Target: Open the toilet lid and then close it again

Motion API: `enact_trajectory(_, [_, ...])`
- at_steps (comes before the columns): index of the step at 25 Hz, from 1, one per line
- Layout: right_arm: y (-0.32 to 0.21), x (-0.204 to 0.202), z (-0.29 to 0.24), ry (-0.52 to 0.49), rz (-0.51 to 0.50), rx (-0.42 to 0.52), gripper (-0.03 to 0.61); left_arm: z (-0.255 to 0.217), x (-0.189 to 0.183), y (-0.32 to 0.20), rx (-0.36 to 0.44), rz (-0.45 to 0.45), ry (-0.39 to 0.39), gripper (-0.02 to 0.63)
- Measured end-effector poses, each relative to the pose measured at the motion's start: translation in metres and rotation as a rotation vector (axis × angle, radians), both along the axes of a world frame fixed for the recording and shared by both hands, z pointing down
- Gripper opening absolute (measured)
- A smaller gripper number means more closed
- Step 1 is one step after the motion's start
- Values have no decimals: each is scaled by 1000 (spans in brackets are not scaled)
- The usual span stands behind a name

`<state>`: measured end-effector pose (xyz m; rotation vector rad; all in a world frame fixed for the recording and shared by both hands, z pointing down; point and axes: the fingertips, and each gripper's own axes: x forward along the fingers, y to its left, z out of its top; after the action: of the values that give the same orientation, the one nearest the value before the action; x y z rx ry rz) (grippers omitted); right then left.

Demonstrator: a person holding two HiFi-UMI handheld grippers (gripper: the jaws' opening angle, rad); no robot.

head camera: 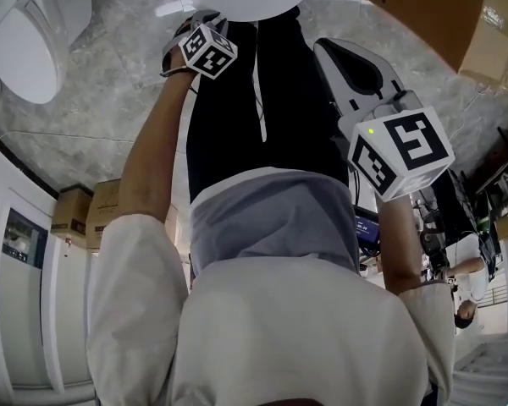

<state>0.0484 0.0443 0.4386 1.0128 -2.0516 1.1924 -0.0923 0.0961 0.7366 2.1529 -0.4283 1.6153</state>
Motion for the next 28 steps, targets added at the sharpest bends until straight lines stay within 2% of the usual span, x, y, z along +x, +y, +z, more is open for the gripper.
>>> enact_trajectory(6, [3, -3, -12, -1, 7, 22, 12, -27, -10, -4, -40, -176, 45, 46])
enact_trajectory(11, [9, 1, -24, 17, 23, 45, 11, -62, -17, -10, -16, -291, 96, 35])
enact_trajectory(13, [10, 2, -33, 23, 33, 65, 11, -78, -17, -15, 9, -304, 113, 34])
enact_trajectory(17, [6, 7, -50, 34, 60, 114, 11, -107, -16, -28, 74, -269, 131, 34])
enact_trajectory(28, [-7, 17, -105, 68, 112, 244, 11, -230, 1, -60, 150, -360, 338, 31])
